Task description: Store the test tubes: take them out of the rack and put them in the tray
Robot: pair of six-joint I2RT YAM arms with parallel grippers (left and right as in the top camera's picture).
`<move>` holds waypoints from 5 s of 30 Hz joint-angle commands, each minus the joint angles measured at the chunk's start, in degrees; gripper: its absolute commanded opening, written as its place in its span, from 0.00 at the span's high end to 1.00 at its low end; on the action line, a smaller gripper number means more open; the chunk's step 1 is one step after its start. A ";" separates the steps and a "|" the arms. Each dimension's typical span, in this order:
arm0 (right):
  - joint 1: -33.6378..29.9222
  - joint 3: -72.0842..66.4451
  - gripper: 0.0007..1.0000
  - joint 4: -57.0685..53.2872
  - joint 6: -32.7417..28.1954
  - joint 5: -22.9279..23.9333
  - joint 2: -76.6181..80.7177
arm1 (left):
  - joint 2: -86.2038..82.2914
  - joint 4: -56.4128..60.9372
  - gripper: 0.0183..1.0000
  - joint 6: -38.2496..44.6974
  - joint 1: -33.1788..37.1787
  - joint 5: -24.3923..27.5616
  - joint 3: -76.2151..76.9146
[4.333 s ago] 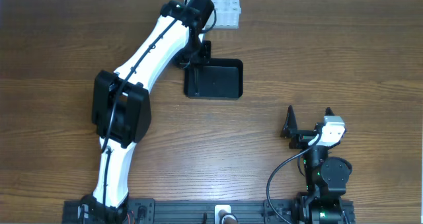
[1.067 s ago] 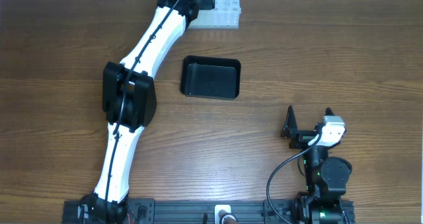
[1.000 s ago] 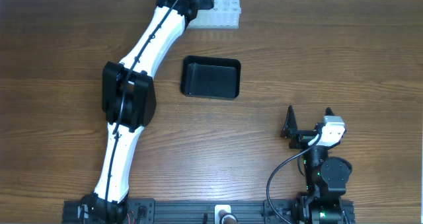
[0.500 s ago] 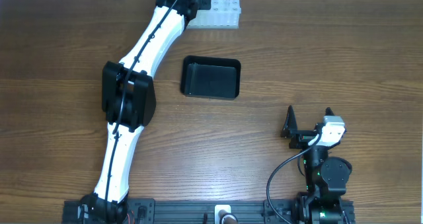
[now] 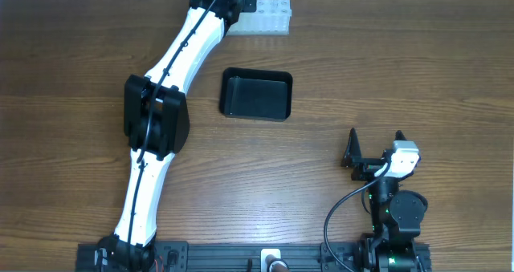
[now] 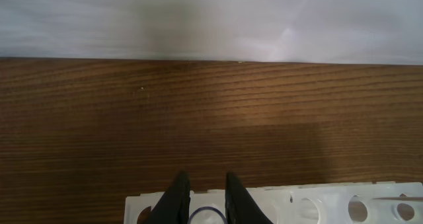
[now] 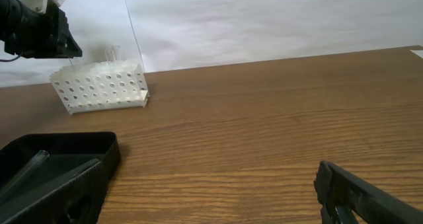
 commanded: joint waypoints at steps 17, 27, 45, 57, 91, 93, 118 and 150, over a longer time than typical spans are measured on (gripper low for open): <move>-0.33 -0.28 0.01 -0.24 0.55 0.52 -0.61 | -9.01 -1.77 0.98 0.52 -0.63 -3.30 0.57; -0.33 -0.28 0.01 -0.24 0.55 0.52 -0.61 | -18.58 -6.86 0.98 4.37 -3.02 -3.58 0.57; -0.33 -0.28 0.01 -0.24 0.55 0.52 -0.61 | -22.21 -46.21 0.98 -7.87 -5.11 13.77 0.50; -0.33 -0.28 0.01 -0.24 0.55 0.52 -0.61 | -10.49 -49.77 0.97 -8.02 -5.11 16.55 0.50; -0.33 -0.28 0.01 -0.24 0.55 0.52 -0.61 | 0.76 -44.28 0.94 -7.52 -4.85 15.91 0.50; -0.33 -0.28 0.01 -0.24 0.55 0.52 -0.61 | 1.22 -44.09 0.94 -7.52 -4.74 15.93 0.50; -0.33 -0.28 0.01 -0.24 0.55 0.52 -0.61 | 2.05 -43.34 0.68 -7.54 -5.03 16.37 1.86; -0.33 -0.28 0.01 -0.24 0.55 0.52 -0.61 | -40.26 -37.62 0.07 -7.61 -5.44 2.69 -13.66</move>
